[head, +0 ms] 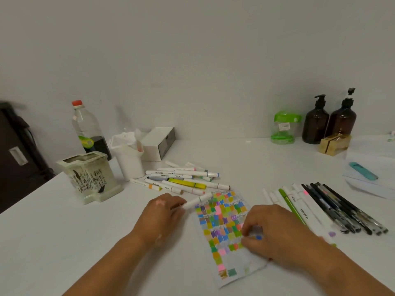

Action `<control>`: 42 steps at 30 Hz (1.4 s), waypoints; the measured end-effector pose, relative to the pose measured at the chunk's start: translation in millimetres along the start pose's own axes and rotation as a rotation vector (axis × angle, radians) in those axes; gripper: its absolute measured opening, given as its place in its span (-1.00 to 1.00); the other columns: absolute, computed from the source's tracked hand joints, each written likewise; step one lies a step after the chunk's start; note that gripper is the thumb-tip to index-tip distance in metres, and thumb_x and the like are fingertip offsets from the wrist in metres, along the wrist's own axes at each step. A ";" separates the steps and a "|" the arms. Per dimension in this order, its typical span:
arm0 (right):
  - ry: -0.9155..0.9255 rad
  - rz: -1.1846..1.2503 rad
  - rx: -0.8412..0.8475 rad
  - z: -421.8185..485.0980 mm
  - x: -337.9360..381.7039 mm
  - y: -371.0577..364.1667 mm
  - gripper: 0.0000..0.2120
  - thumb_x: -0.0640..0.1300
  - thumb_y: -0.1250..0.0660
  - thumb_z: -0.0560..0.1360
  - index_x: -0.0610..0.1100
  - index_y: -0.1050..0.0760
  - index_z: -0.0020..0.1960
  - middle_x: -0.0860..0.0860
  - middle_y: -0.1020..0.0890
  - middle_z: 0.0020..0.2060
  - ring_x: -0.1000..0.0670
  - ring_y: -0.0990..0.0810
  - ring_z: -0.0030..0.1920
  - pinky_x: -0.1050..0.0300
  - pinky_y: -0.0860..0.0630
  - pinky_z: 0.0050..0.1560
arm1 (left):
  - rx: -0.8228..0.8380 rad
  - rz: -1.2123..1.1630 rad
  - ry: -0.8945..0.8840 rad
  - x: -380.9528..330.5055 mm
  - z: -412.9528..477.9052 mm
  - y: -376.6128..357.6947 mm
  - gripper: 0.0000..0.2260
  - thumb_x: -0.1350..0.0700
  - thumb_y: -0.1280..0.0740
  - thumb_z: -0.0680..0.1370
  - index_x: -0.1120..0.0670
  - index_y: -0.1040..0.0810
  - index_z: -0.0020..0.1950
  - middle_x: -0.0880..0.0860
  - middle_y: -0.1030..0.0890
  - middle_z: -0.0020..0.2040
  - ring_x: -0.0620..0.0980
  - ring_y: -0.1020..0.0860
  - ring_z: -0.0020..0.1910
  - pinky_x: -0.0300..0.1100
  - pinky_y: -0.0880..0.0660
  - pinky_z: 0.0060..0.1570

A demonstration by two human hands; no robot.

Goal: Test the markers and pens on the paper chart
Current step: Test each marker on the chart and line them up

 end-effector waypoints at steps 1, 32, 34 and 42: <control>0.021 -0.013 0.012 -0.1 4.7 -2.9 -0.72 0.32 -0.38 0.44 0.19 -0.66 0.02 0.31 -0.59 -0.02 0.24 -0.56 -0.03 0.27 -0.54 0.09 | -0.007 -0.111 0.020 -2.3 1.3 2.5 -0.84 0.04 -0.31 0.63 -0.14 -0.61 0.16 -0.14 -0.62 -0.01 -0.19 -0.53 -0.06 -0.37 -0.47 -0.03; -0.100 0.879 -0.325 -0.8 -5.4 12.3 -0.82 -0.11 -0.60 0.40 0.13 -0.65 -0.16 0.11 -0.70 -0.28 0.15 -0.59 -0.33 0.36 -0.46 -0.34 | 0.113 -0.282 -0.234 -67.5 -9.8 -21.4 -0.65 -0.19 -0.12 0.62 -0.15 -0.55 0.30 -0.21 -0.62 0.08 -0.21 -0.55 0.00 -0.38 -0.48 -0.06; -0.092 1.039 -0.293 -0.1 -2.6 10.2 -0.85 -0.08 -0.60 0.35 0.07 -0.66 -0.18 0.09 -0.65 -0.37 0.16 -0.50 -0.43 0.32 -0.44 -0.41 | 0.118 -0.295 -0.263 -72.7 -12.6 -21.2 -0.61 -0.23 -0.05 0.61 -0.11 -0.56 0.20 -0.13 -0.62 -0.08 -0.13 -0.53 -0.10 -0.28 -0.47 -0.17; -0.054 1.126 -0.130 -0.9 13.7 -6.8 -0.63 0.14 -0.62 0.23 -0.03 -0.66 -0.09 -0.13 -0.66 -0.33 -0.07 -0.53 -0.40 0.15 -0.50 -0.41 | 0.106 -0.409 -0.358 -94.2 -21.1 -23.2 -0.62 -0.23 -0.10 0.62 -0.10 -0.59 0.24 -0.12 -0.66 -0.07 -0.12 -0.61 -0.13 -0.22 -0.53 -0.18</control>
Point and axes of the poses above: each hand's wrist, its own z-axis towards the middle knuckle, its own y-axis out of the back of the hand, x = y × z, the point moved 7 cm from there along z, towards the middle knuckle
